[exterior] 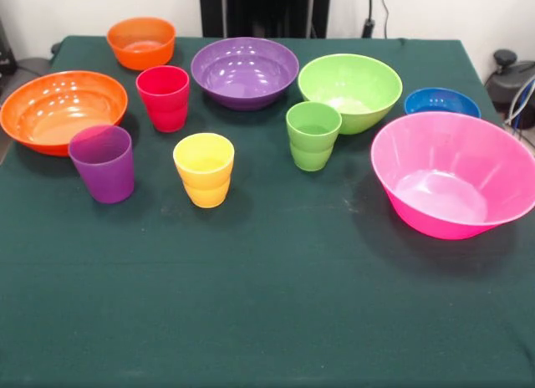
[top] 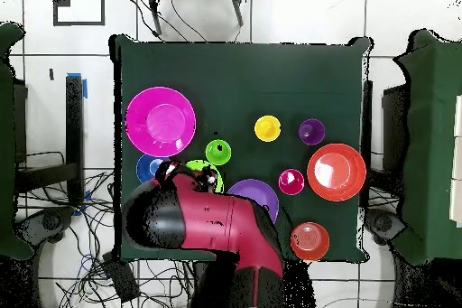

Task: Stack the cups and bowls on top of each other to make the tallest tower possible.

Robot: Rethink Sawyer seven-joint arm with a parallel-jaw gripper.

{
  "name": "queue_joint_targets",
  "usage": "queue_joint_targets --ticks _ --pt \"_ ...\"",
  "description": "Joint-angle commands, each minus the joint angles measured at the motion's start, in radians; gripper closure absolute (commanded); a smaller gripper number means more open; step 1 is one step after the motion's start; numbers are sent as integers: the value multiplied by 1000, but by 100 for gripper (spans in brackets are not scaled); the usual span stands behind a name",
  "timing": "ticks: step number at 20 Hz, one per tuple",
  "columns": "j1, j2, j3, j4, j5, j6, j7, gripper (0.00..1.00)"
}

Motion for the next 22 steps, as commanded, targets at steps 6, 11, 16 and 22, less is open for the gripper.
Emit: queue_joint_targets --ticks 6,11,16,22 --pt "-32 269 9 -301 30 101 163 0" --pt "-30 332 -1 -341 39 56 171 0" --pt "-17 386 -14 -365 49 0 188 0" --pt "-24 444 -5 -377 72 -57 188 0"
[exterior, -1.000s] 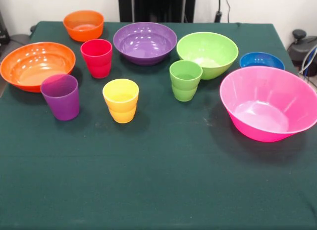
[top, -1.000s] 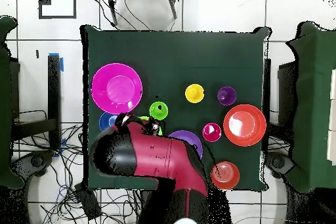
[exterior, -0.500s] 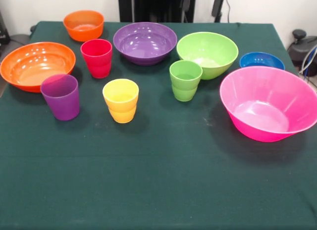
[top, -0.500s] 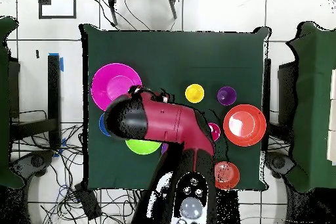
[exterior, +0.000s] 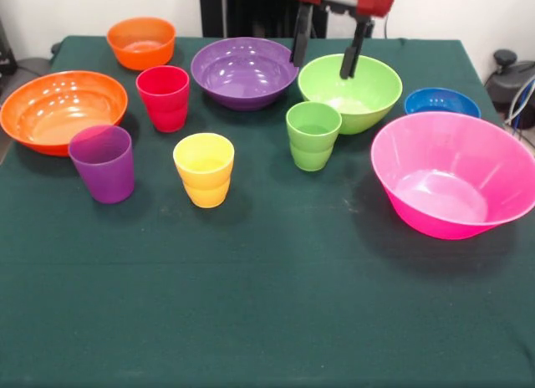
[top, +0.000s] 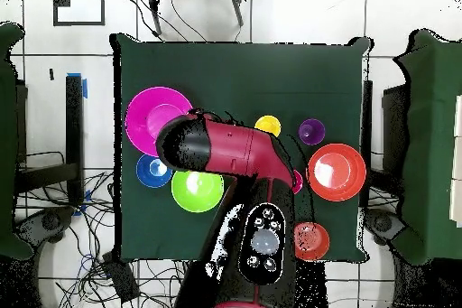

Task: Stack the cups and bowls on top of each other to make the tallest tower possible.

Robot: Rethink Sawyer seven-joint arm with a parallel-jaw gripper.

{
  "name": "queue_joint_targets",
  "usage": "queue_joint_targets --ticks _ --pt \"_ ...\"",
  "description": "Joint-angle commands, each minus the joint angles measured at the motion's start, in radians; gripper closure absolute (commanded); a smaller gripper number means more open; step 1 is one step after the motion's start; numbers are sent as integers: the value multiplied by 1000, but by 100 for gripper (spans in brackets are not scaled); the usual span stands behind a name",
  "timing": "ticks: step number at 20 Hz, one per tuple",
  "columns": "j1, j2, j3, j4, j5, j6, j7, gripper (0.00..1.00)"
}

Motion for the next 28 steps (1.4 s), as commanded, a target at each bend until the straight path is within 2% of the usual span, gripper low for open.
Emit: queue_joint_targets --ticks 1,8,13,28 --pt "-3 116 42 -54 30 -56 191 0" --pt "-1 157 54 -124 71 -28 192 0" --pt "27 192 26 -176 93 -43 218 0" --pt "64 213 -17 -247 149 -19 238 0"
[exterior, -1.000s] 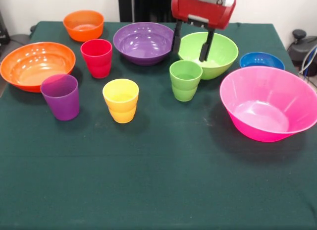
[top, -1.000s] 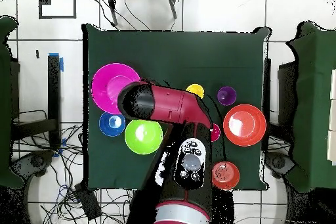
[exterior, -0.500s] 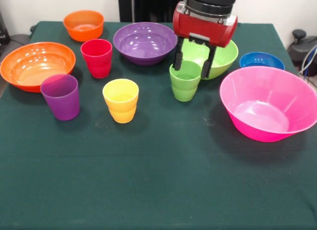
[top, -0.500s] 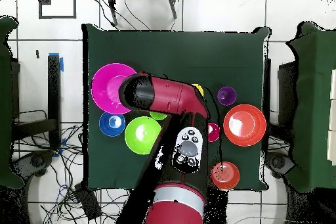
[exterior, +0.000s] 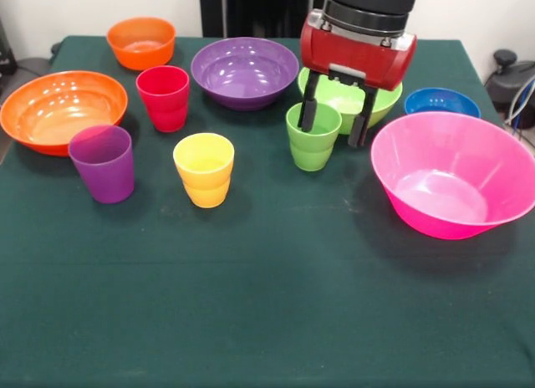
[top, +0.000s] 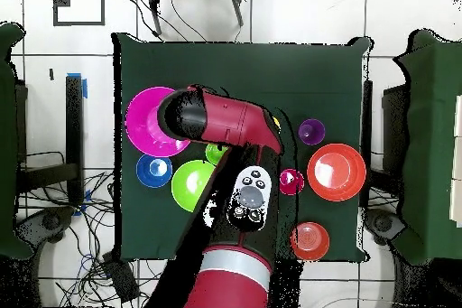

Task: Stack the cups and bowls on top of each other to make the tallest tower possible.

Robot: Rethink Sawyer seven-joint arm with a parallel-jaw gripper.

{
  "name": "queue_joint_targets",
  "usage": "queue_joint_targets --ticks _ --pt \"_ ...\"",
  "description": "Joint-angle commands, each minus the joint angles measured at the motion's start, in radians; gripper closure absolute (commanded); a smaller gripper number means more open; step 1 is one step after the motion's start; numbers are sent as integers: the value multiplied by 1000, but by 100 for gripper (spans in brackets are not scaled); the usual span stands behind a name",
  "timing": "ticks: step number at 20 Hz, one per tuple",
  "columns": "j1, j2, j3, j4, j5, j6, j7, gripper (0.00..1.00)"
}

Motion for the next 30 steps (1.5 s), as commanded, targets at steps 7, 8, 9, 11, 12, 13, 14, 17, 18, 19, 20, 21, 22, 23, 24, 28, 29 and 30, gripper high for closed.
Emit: queue_joint_targets --ticks 7,8,9,11,12,13,14,17,18,19,20,21,22,23,24,28,29,30 --pt "48 72 41 -51 58 -47 216 0" --pt "46 76 47 -46 59 -59 210 0" --pt "47 88 55 -43 63 -77 209 0" --pt "59 106 48 -46 65 -94 210 0" --pt "61 109 48 -47 67 -91 206 0" --pt "69 114 44 -44 72 -97 211 0" --pt "72 117 46 -46 76 -89 206 0" --pt "96 129 26 -42 81 -106 215 0" --pt "88 132 43 -35 77 -113 196 0" --pt "84 134 52 -31 78 -111 188 0" --pt "85 137 54 -27 78 -116 185 0" --pt "79 140 67 -19 76 -121 173 0" --pt "78 143 69 -15 75 -130 171 0" --pt "78 146 72 -10 73 -139 169 0" --pt "77 149 73 -10 71 -147 166 0" --pt "68 157 86 2 67 -180 159 0" --pt "67 158 87 4 66 -184 157 0" --pt "69 157 85 5 66 -186 157 0"
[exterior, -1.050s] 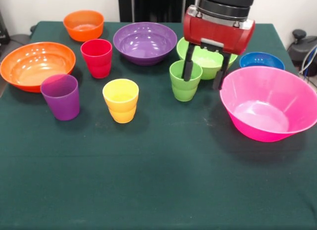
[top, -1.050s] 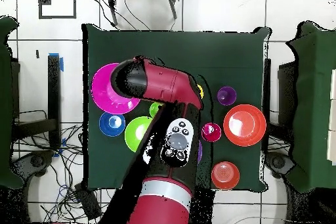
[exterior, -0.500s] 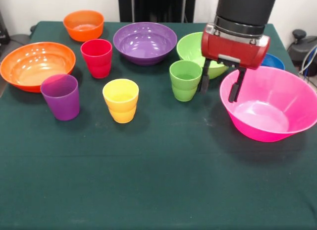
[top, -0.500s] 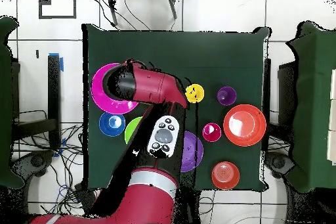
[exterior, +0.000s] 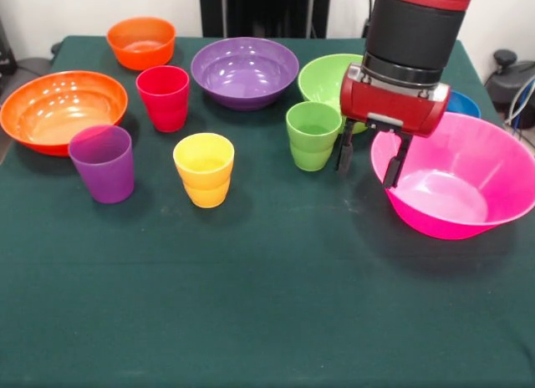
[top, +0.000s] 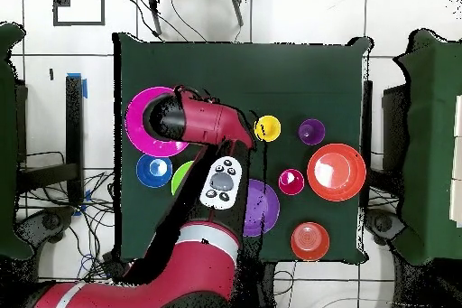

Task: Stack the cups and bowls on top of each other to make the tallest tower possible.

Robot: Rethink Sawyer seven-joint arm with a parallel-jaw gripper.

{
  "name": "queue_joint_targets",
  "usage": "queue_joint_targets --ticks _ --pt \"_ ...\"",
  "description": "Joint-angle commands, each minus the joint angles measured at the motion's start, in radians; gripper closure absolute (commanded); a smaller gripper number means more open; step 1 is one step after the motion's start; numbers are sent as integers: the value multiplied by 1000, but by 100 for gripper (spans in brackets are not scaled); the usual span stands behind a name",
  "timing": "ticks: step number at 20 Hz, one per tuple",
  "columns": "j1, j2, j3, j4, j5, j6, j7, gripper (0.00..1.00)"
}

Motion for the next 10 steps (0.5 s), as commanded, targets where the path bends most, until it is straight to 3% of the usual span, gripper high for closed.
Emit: queue_joint_targets --ticks 1,10 --pt "-5 35 103 38 1 -61 157 0" --pt "-16 26 106 33 2 -46 137 0"
